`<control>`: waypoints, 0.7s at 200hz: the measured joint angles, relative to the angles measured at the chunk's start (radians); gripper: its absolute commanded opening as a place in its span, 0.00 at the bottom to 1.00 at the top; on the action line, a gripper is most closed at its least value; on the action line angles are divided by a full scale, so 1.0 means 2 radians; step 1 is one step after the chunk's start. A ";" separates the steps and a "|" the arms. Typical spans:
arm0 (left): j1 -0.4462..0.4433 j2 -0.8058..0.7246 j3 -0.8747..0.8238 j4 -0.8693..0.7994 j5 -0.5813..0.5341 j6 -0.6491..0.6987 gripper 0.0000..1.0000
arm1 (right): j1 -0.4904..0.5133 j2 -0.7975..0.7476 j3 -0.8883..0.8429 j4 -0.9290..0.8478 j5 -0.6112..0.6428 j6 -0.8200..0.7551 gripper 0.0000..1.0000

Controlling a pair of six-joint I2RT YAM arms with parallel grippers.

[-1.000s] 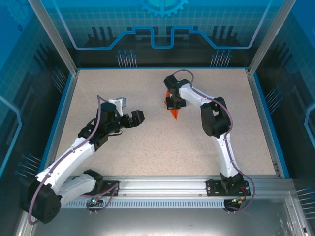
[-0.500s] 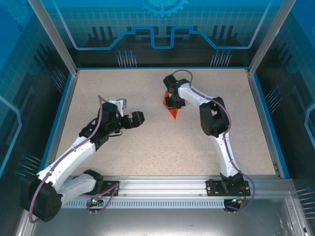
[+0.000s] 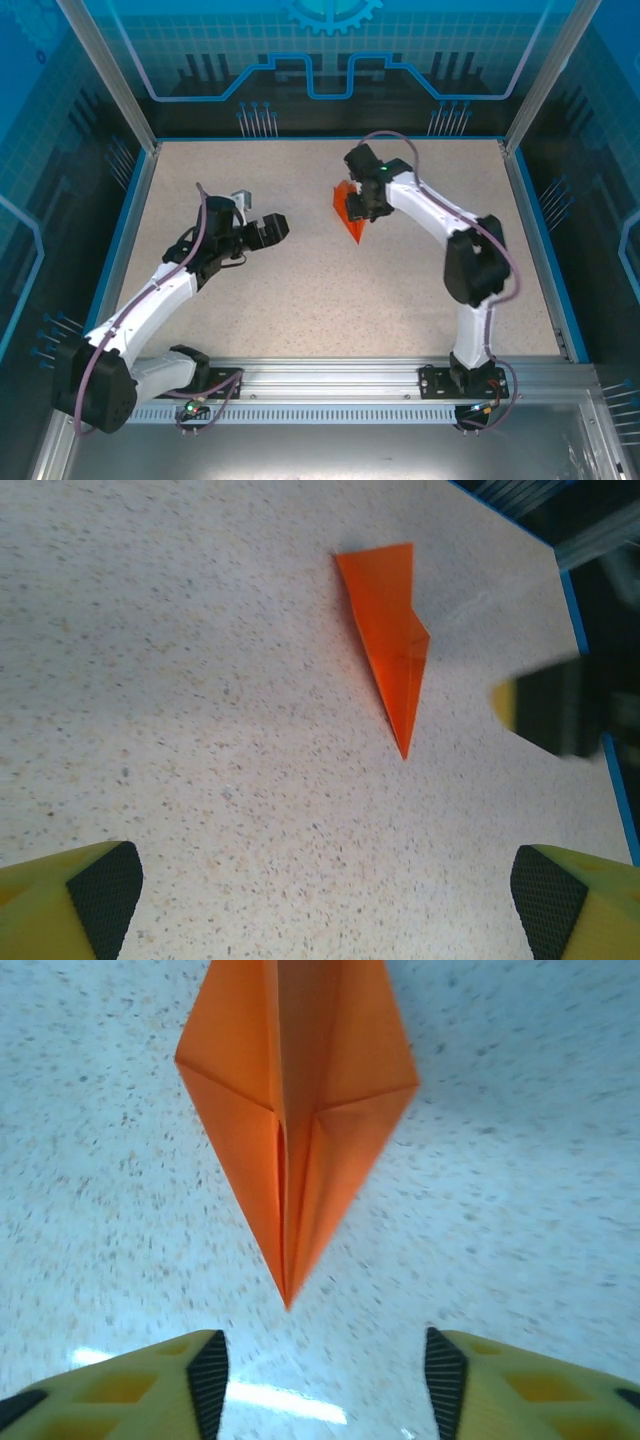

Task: Fold a paper plane with a square sheet of paper (fold left side to right side)

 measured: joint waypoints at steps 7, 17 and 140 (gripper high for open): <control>0.006 0.000 0.000 0.000 -0.002 -0.002 0.99 | -0.001 -0.031 -0.026 0.009 0.006 -0.003 0.69; 0.014 0.000 0.000 0.002 -0.010 -0.002 0.99 | -0.004 -0.078 -0.067 0.025 0.012 -0.011 0.76; 0.034 -0.072 -0.128 0.107 -0.291 0.126 0.99 | -0.181 -0.355 -0.480 0.322 0.082 -0.049 0.99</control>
